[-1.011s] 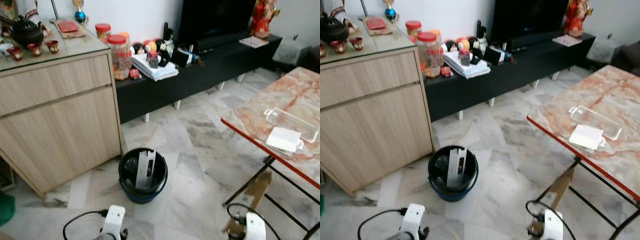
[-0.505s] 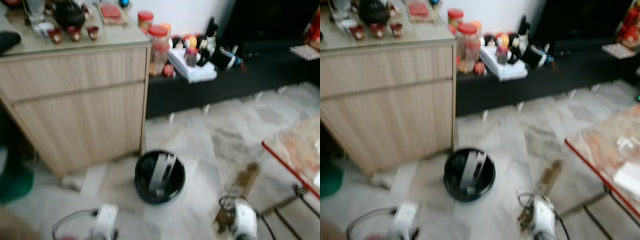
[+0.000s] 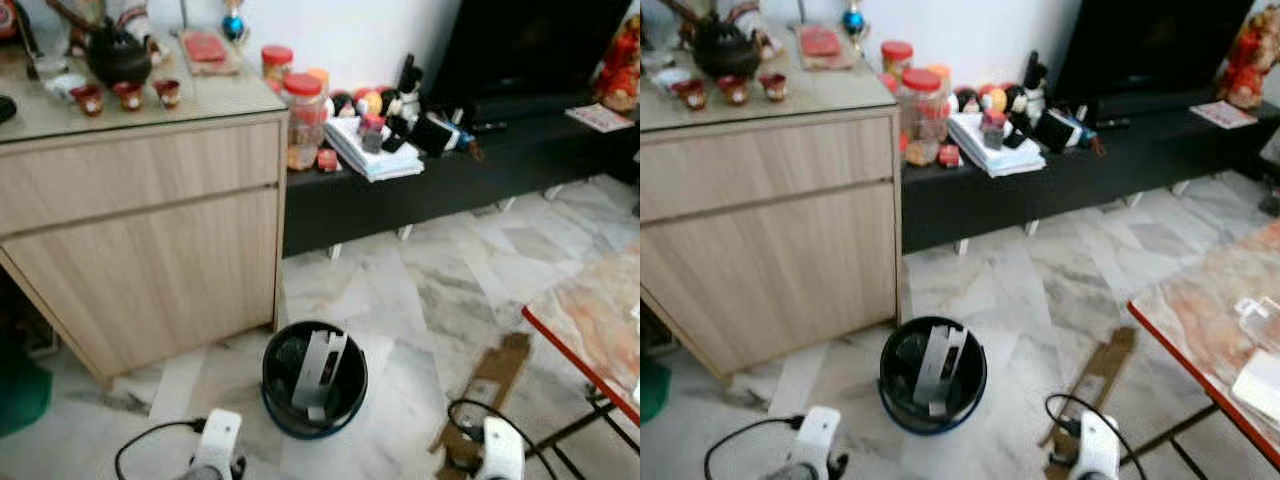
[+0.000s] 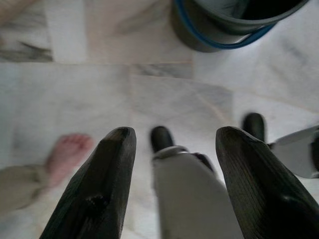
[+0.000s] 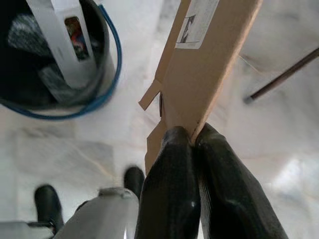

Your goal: Picking trash to rubbish bin

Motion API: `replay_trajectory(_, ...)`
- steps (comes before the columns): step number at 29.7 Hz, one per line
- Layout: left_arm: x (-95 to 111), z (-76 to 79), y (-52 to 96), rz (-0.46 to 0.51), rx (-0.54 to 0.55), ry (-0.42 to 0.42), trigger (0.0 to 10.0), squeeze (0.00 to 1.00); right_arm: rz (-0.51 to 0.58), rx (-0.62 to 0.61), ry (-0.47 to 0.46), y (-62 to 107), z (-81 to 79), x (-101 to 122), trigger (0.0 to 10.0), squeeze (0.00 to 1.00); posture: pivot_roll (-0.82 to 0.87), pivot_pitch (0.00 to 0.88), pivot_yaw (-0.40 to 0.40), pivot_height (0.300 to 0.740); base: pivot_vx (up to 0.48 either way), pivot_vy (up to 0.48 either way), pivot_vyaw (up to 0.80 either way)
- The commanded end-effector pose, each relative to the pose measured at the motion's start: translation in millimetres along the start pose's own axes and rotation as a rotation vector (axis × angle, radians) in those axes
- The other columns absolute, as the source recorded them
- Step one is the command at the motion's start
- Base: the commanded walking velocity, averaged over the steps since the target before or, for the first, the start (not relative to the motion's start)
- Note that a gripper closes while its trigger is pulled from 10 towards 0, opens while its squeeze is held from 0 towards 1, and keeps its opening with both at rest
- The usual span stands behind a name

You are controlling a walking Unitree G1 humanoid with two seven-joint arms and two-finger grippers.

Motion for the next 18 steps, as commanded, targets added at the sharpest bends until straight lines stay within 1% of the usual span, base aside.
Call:
replay_trajectory(1, 0.0, 12.6, -1.1, -0.003, -0.030, -0.002, 10.0, 0.00, -0.007, -0.033, -0.009, 1.7, 11.9, -3.8, 10.0, 0.00, 0.00, 0.045, -0.125, 0.740, 0.304, 0.000, 0.00)
replay_trajectory(7, 0.4, 12.9, -1.2, -0.002, -0.032, -0.004, 10.0, 0.00, -0.010, -0.039, -0.021, 1.8, 12.5, -4.3, 10.0, 0.00, 0.00, 0.034, -0.124, 0.740, 0.306, 0.000, 0.00)
replay_trajectory(11, 0.5, 13.6, -1.3, -0.002, -0.034, -0.006, 10.0, 0.00, -0.001, -0.042, -0.025, 1.8, 13.3, -3.2, 10.0, 0.00, 0.00, 0.031, -0.123, 0.740, 0.305, 0.000, -0.77)
replay_trajectory(18, 0.1, 13.6, -1.2, -0.002, -0.033, -0.008, 10.0, 0.00, -0.001, -0.045, -0.013, 2.0, 14.7, -3.2, 10.0, 0.00, 0.00, 0.034, -0.124, 0.740, 0.303, 0.000, 0.00)
Point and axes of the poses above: a point about 5 cm out from each wrist's last joint towards the gripper, its own y axis pointing back from the gripper into the wrist, its own x axis along the axis of the wrist's last joint, z = x × y, the point moved 1 cm from there along -y, pointing out of the wrist towards the gripper, and after that the axes turned 15 degrees about y, right-handed, at the moved point
